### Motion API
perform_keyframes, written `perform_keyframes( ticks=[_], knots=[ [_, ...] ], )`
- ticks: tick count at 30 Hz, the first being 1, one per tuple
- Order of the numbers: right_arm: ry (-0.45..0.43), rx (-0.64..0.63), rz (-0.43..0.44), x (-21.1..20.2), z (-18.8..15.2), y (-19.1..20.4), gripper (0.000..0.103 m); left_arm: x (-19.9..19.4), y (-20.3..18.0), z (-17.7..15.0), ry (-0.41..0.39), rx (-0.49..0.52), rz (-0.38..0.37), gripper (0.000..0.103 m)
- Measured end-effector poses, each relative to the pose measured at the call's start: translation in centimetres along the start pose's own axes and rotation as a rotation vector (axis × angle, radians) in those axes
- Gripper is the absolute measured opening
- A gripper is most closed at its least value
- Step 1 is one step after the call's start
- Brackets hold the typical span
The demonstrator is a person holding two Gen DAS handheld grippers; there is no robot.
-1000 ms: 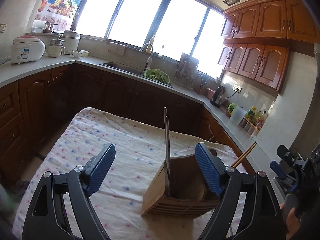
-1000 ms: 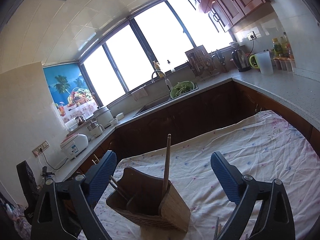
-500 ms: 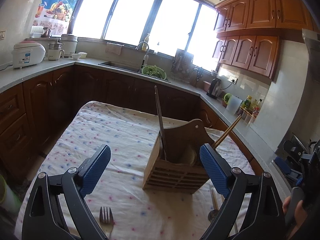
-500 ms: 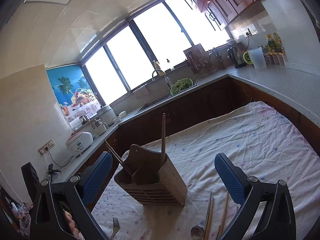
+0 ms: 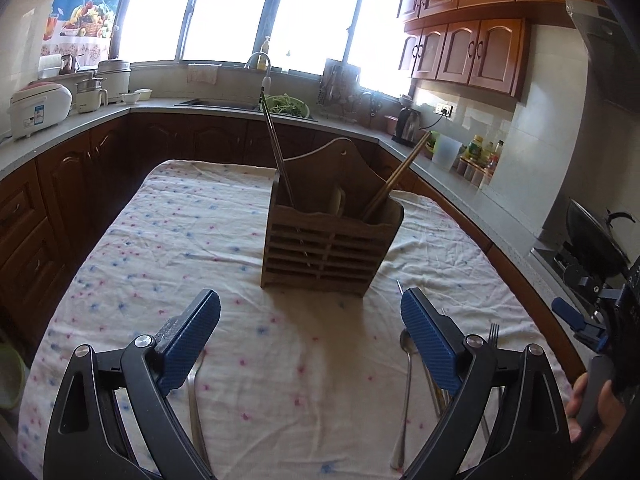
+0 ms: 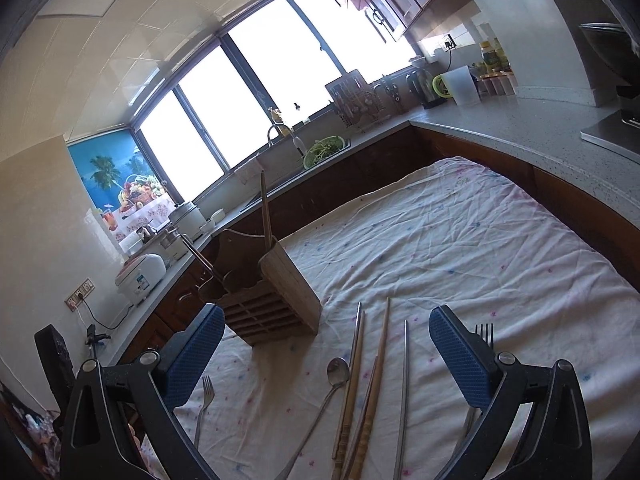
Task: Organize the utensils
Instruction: 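Withdraw both open grippers from the holder toward the loose utensils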
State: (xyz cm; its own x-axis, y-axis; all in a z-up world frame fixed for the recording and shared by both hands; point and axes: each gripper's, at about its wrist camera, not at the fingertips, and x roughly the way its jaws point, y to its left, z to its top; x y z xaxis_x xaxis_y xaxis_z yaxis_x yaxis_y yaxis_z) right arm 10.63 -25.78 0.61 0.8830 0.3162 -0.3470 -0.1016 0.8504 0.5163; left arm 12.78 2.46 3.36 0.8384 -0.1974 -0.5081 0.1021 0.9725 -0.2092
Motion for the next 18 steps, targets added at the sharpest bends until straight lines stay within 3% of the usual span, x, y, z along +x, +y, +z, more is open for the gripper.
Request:
perform_keyframes(
  ticks=[11, 18],
  knots=[
    [0.052, 0.021, -0.051, -1.0, -4.0, -2.4, 0.103, 1.4, -3.0, -4.8, 0.099, 0.046, -0.046, 0.094],
    [0.058, 0.044, -0.052, -1.0, -4.2, -3.2, 0.103, 2.6, -4.5, -5.9, 0.152, 0.087, -0.049, 0.094]
  ],
)
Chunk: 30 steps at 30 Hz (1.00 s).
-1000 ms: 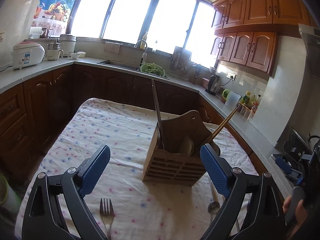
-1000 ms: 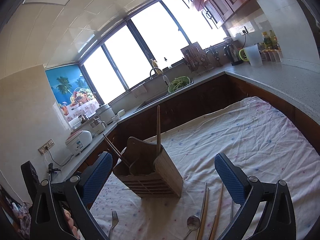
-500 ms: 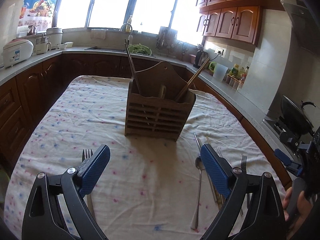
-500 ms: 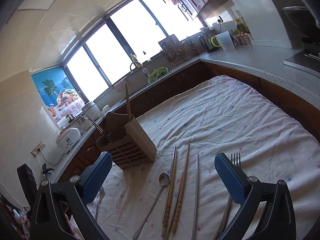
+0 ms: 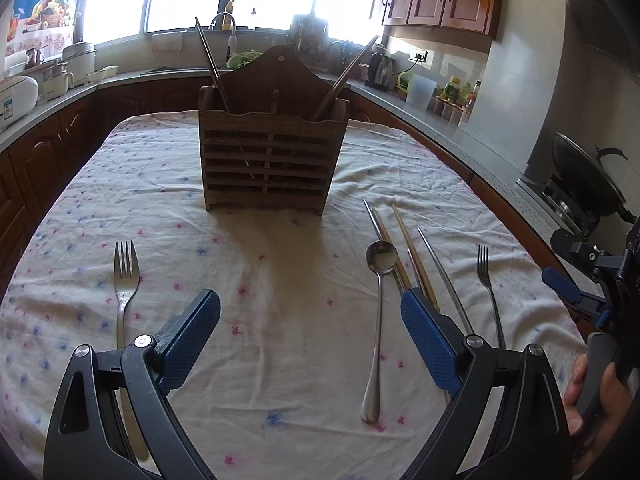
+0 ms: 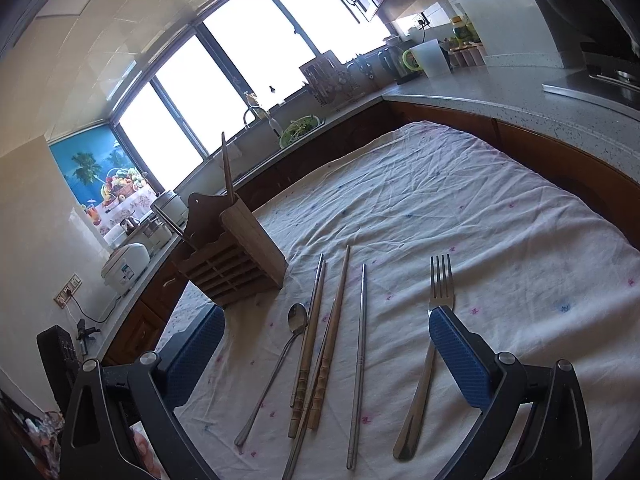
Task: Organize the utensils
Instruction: 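Withdraw both open grippers from the holder toward the loose utensils, then close left gripper on the metal spoon handle while right gripper grasps a wooden chopstick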
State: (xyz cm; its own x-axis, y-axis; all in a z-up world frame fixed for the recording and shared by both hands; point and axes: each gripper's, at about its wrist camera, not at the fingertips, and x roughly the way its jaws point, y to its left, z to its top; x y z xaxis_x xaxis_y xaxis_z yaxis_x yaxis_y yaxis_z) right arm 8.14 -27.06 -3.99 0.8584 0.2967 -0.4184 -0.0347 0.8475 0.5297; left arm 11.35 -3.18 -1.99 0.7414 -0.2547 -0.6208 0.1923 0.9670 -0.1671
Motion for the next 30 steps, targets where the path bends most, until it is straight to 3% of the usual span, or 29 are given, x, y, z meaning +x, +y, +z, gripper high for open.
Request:
perform_keyframes(
  ticks=[11, 14, 15, 19, 23, 25, 28, 30],
  knots=[
    [0.022, -0.019, -0.003, 0.7, 0.0, -0.2, 0.102, 2.4, -1.3, -0.3, 0.079, 0.053, -0.010, 0.094],
    [0.038, -0.029, -0.011, 1.3, 0.1, -0.1, 0.092, 3.9, -2.1, -0.2, 0.130, 0.094, 0.001, 0.094],
    [0.046, -0.029, -0.012, 1.5, 0.1, -0.1, 0.084, 4.3, -2.4, -0.2, 0.142, 0.112, -0.006, 0.093],
    [0.073, -0.024, -0.022, 2.3, 0.3, -0.5, 0.063, 6.4, -4.1, 0.3, 0.193, 0.176, -0.050, 0.078],
    [0.083, -0.021, -0.025, 2.9, 0.8, -0.7, 0.060, 9.1, -5.9, 0.8, 0.248, 0.232, -0.073, 0.061],
    [0.087, -0.025, -0.029, 3.2, 1.0, -0.7, 0.059, 10.7, -6.5, 0.9, 0.285, 0.244, -0.074, 0.046],
    [0.105, -0.024, -0.028, 4.1, 1.3, -0.7, 0.059, 11.5, -7.0, 1.1, 0.273, 0.282, -0.039, 0.042],
    [0.123, -0.033, -0.036, 4.9, 1.3, -0.7, 0.059, 11.6, -6.6, 1.2, 0.273, 0.278, -0.029, 0.033]
  ],
)
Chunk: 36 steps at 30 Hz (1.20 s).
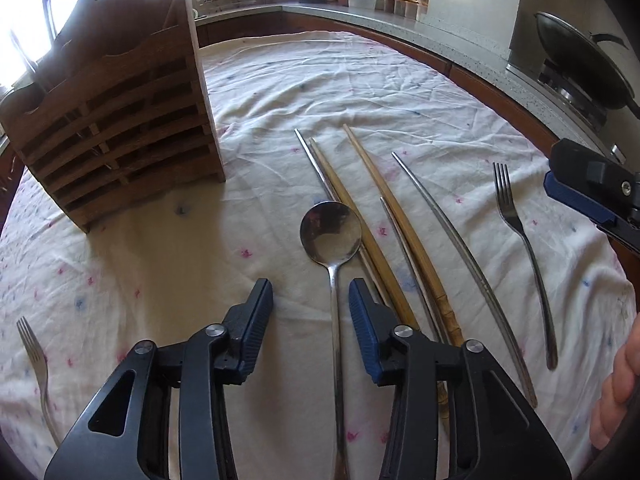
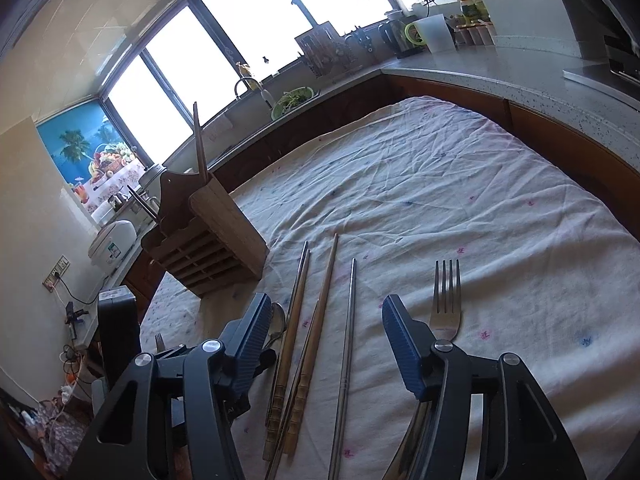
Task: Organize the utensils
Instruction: 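Close left gripper on the metal spoon handle while right gripper grasps a wooden chopstick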
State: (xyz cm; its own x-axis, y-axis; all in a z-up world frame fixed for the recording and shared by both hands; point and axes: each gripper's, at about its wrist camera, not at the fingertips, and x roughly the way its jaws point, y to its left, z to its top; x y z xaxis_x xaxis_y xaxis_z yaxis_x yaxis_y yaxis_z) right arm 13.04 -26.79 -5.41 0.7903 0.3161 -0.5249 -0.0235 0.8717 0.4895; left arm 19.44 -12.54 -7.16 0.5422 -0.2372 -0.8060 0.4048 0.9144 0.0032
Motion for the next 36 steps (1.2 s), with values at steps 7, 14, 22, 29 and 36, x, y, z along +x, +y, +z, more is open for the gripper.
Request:
perform_keyframes(
  ticks=[7, 14, 22, 29, 36],
  knots=[
    [0.095, -0.085, -0.044, 3.7, 0.4, 1.0, 0.057, -1.2, 5.0, -1.5, 0.023, -0.118, 0.038, 0.021],
    [0.197, -0.175, -0.095, 9.0, 2.2, 2.2, 0.042, -1.2, 7.1, -1.5, 0.041, -0.177, 0.013, 0.021],
    [0.259, -0.234, -0.168, 15.1, 4.1, 2.6, 0.027, 0.1, 6.3, -0.1, 0.016, -0.122, 0.046, 0.021],
    [0.266, -0.241, -0.186, 15.5, 4.3, 2.6, 0.006, 0.3, 6.4, 0.2, -0.010, -0.113, 0.036, 0.009],
    [0.211, -0.171, -0.064, 11.5, 4.4, 3.7, 0.005, -1.2, 8.0, -0.6, -0.028, -0.178, -0.041, 0.003]
  ],
)
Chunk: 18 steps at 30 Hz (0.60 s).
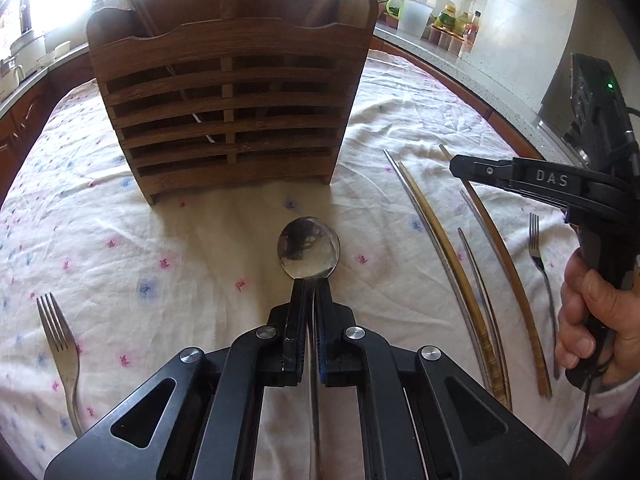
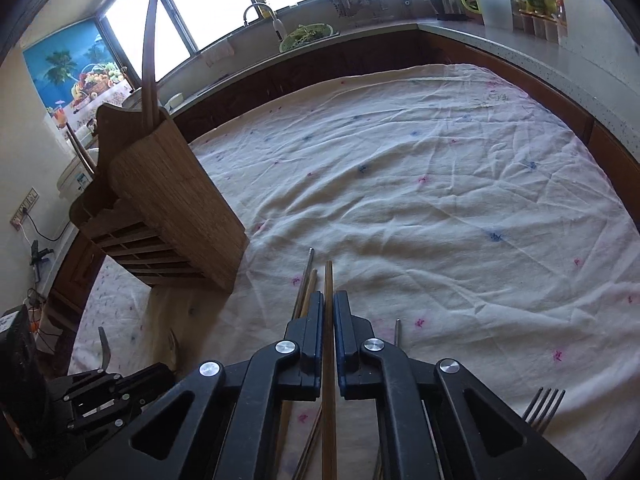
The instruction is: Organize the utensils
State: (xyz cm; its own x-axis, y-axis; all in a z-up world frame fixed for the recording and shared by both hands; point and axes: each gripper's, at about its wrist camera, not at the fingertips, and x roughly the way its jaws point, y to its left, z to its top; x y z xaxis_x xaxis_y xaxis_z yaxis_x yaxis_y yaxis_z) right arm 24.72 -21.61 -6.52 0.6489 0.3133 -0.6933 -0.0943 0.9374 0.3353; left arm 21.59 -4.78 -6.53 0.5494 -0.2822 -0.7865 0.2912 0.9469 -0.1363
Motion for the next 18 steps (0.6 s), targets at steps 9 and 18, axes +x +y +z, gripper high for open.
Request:
perform_keyframes(
  ticks=[9, 18],
  knots=[
    [-0.130, -0.009, 0.091, -7.1, -0.8, 2.4, 0.005, -5.5, 0.8, -0.6, -0.112, -0.035, -0.060, 0.003],
    [-0.205, -0.029, 0.138, -11.1, -1.6, 4.2, 0.005, -11.3, 2.0, -1.1, -0.254, -0.086, -0.105, 0.003]
  ],
)
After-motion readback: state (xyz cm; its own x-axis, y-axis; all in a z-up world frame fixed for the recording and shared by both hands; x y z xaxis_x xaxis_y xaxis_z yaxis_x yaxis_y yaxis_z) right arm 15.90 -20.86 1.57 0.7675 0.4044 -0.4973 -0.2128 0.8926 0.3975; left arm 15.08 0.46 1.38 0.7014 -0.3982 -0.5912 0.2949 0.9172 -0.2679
